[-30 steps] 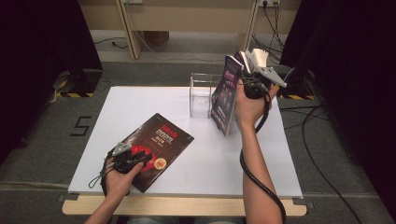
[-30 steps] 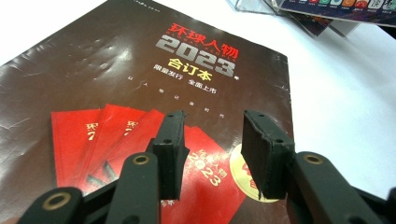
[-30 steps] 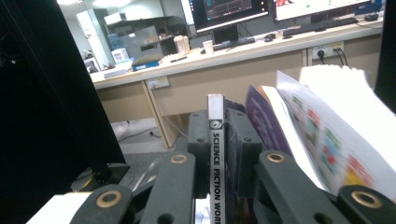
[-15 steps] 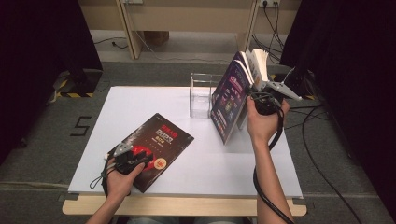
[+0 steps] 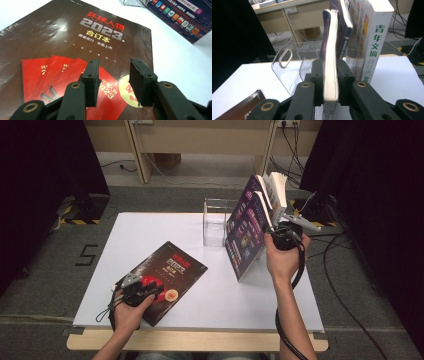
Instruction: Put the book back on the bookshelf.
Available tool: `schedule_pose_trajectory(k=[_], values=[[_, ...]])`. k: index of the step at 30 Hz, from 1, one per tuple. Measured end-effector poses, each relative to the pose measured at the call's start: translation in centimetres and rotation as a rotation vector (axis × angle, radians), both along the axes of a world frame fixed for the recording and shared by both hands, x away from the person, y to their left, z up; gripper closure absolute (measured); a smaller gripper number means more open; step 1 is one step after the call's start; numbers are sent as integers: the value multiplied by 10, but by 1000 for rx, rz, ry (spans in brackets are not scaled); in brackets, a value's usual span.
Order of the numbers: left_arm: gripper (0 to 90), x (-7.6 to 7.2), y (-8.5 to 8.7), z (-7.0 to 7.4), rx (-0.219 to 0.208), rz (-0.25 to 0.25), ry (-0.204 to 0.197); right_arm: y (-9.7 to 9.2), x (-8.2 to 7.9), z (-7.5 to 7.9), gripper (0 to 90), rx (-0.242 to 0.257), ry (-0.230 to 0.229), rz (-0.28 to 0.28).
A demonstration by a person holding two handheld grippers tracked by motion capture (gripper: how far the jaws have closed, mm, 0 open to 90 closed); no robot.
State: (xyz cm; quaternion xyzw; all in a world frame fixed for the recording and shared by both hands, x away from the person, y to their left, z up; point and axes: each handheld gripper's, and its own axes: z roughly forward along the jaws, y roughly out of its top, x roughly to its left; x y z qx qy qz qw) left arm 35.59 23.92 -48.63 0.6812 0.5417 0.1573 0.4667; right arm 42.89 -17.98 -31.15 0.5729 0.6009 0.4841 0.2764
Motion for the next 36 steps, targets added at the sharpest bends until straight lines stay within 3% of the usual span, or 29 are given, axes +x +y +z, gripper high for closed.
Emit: schedule_pose_trajectory(k=[7, 16, 25, 36], values=[[592, 0, -1, 0, 0, 0, 2, 1, 3, -1, 791, 3, 30, -2], [593, 0, -2, -1, 7, -7, 4, 2, 2, -3, 829, 20, 17, -24], [596, 0, 0, 0, 2, 0, 1, 22, -1, 5, 831, -8, -60, 27], [598, 0, 1, 0, 2, -3, -1, 34, 4, 33, 831, -14, -147, 28]])
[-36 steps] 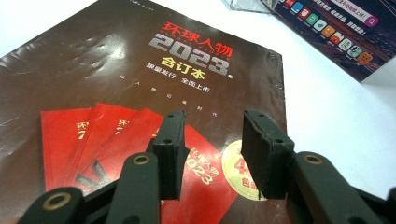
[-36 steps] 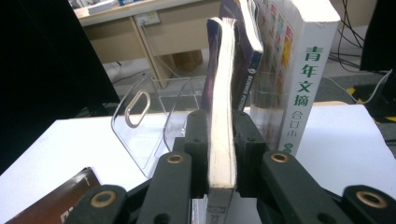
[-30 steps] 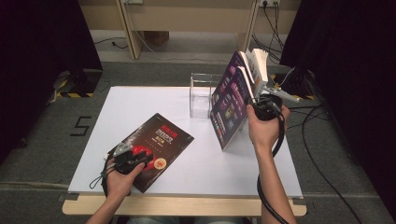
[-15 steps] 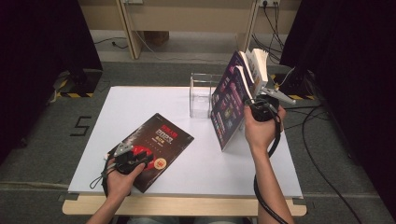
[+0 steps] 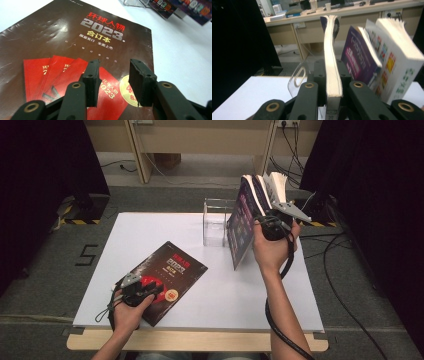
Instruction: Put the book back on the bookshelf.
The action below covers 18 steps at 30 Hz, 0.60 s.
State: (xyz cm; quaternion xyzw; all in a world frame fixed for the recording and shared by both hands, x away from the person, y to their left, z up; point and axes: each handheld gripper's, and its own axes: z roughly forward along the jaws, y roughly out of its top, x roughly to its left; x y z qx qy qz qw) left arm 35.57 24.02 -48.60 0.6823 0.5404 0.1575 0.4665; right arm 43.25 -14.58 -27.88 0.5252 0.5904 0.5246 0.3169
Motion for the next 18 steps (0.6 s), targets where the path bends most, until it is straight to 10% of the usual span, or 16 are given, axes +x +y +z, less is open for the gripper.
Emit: schedule_pose_trajectory(k=[18], values=[[600, 0, 1, -1, 2, 2, -2, 6, 39, 4, 831, 15, -20, -44]])
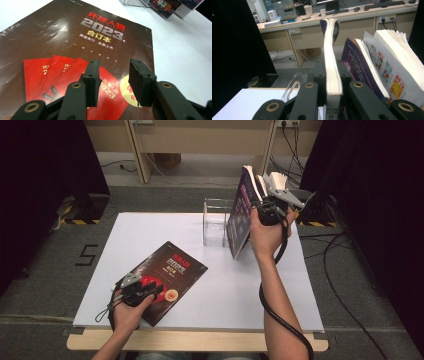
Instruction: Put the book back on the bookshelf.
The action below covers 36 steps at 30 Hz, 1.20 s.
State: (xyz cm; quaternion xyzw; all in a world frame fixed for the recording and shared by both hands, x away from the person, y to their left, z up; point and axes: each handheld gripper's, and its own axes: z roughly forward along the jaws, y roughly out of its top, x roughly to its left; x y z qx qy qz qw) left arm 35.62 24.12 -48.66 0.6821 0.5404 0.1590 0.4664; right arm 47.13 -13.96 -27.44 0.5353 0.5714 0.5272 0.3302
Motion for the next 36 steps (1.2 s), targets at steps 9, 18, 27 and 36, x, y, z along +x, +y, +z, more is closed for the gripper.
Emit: schedule_pose_trajectory(k=[9, 18, 27, 36], values=[[602, 0, 0, 0, -1, -1, 0, 0, 7, 0, 831, 13, -7, -12], [603, 0, 0, 0, 1, -2, 0, 0, 19, -1, 831, 27, -12, -28], [604, 0, 0, 0, -2, -3, 0, 3, 29, -4, 831, 31, 6, -32], [605, -1, 0, 1, -1, -3, -2, 7, 40, -13, 831, 30, 15, -40]])
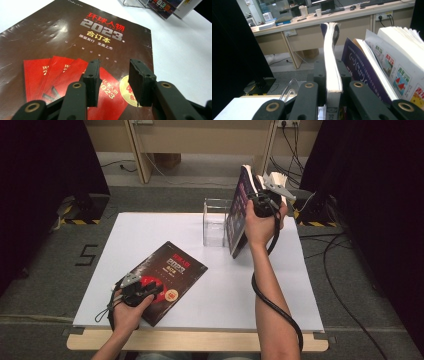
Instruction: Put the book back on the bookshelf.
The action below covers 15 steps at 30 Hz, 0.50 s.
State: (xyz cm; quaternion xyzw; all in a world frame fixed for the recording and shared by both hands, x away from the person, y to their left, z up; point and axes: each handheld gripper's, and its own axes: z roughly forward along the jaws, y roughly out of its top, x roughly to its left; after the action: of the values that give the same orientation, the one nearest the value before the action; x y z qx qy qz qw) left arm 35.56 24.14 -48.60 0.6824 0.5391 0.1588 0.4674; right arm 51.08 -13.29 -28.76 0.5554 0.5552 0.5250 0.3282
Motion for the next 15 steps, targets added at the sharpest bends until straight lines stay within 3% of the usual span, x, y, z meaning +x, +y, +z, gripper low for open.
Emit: schedule_pose_trajectory(k=[15], values=[[606, 0, -1, 0, 2, -2, -2, 3, 8, -17, 830, -12, 3, -23]])
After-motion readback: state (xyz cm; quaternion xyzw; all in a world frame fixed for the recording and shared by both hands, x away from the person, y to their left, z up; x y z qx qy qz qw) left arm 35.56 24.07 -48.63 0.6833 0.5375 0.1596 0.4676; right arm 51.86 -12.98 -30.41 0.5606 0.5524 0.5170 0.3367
